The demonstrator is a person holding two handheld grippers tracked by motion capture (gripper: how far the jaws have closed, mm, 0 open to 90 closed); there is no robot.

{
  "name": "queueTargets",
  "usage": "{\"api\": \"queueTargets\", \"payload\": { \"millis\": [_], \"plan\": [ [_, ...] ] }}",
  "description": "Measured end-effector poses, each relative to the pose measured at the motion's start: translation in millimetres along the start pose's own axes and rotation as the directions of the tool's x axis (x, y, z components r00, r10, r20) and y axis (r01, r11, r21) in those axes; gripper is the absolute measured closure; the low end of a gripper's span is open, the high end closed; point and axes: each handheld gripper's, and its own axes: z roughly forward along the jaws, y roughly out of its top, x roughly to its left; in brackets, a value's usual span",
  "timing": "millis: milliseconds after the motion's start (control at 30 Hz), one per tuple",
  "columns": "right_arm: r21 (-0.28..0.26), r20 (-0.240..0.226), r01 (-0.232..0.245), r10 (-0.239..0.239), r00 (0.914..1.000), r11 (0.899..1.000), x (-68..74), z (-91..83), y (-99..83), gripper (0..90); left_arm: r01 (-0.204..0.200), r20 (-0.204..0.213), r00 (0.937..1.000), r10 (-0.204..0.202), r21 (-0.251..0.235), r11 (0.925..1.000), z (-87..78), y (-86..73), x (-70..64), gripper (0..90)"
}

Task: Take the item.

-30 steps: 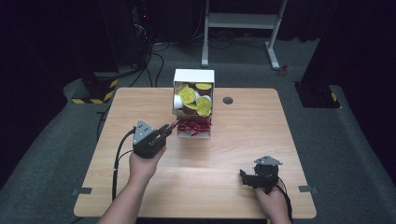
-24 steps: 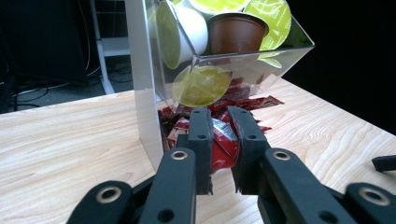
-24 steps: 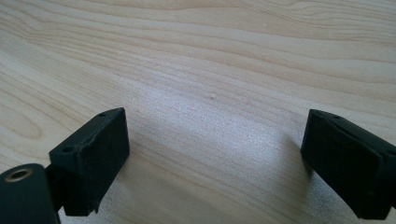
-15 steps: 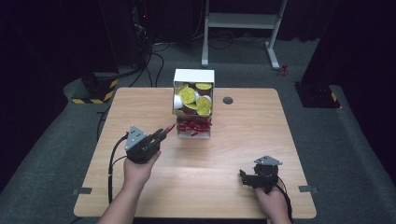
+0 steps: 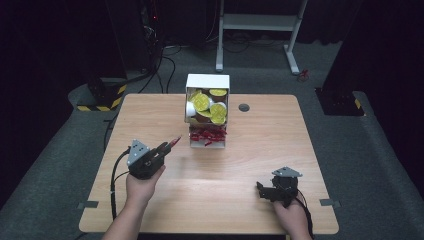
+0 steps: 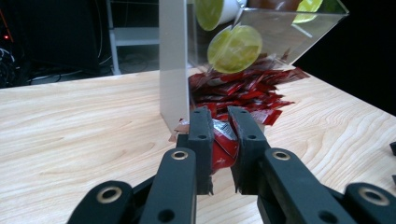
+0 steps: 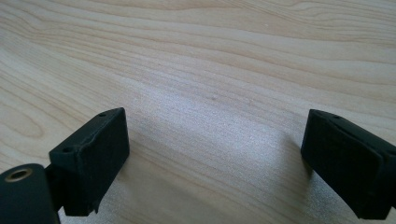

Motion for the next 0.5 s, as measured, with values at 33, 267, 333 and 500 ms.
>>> {"api": "queueTargets", "payload": {
  "millis": [33,267,333,500],
  "plan": [
    [0.0,0.0,0.0,0.0,1.0,1.0,0.0,0.0,0.0,7.7,0.001,-0.003,1.0,-0.001,0.001,1.0,-0.4,-0.8,1.3,80.2],
    [0.0,0.0,0.0,0.0,1.0,1.0,0.0,0.0,0.0,7.7,0.017,-0.03,0.9994,-0.017,0.006,0.9998,-4.3,-6.6,14.9,80.3],
    [0.0,0.0,0.0,0.0,1.0,1.0,0.0,0.0,0.0,7.7,0.026,-0.036,0.999,-0.026,0.007,0.9996,-5.3,-8.0,18.6,80.3],
    [0.0,0.0,0.0,0.0,1.0,1.0,0.0,0.0,0.0,7.7,0.031,-0.055,0.998,-0.03,0.012,0.9994,-6.6,-11.2,27.5,80.4]
  ]
}}
